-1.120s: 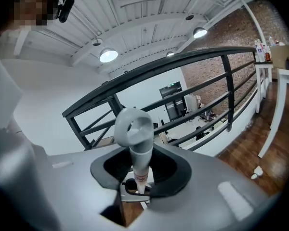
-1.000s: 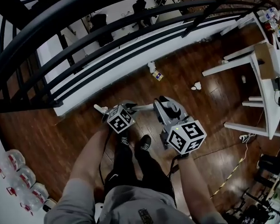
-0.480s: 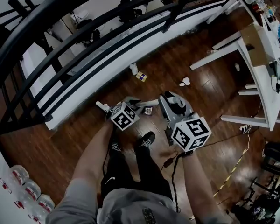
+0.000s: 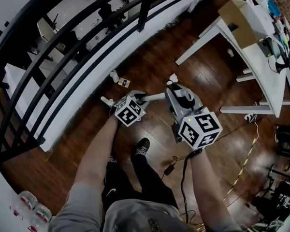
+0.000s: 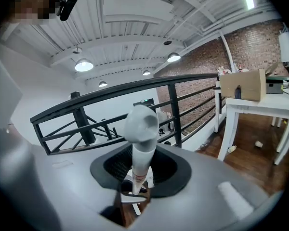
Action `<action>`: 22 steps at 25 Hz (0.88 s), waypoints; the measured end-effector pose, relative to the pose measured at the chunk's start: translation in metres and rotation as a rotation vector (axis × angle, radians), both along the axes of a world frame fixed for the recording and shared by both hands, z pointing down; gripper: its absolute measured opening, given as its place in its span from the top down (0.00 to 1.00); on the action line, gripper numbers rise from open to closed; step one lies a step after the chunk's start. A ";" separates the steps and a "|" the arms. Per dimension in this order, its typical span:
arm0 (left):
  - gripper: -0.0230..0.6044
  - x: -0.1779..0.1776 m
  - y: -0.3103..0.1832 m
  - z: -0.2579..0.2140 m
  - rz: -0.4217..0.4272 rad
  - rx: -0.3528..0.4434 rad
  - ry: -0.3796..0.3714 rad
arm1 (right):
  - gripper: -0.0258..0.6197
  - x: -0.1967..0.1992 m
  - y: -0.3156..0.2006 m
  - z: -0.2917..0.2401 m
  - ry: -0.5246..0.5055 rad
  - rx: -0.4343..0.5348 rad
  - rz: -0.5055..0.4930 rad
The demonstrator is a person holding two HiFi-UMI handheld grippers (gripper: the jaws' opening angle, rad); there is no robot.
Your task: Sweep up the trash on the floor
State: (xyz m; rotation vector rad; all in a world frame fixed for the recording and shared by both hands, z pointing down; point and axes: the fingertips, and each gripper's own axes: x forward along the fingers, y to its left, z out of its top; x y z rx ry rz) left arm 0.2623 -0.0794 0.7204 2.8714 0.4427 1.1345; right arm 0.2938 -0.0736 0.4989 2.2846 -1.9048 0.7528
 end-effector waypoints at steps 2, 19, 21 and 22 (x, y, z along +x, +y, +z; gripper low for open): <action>0.81 0.009 0.009 -0.004 0.027 0.009 -0.015 | 0.82 0.012 0.010 -0.003 -0.009 0.012 0.010; 0.85 0.034 0.095 -0.015 -0.268 -0.101 -0.065 | 0.82 0.028 0.030 -0.017 0.019 -0.006 -0.268; 0.85 0.046 0.084 -0.010 -0.301 -0.099 -0.054 | 0.82 0.036 0.021 -0.014 0.037 -0.014 -0.276; 0.85 0.052 0.076 -0.008 -0.313 -0.093 -0.051 | 0.82 0.039 0.015 -0.012 0.049 -0.016 -0.282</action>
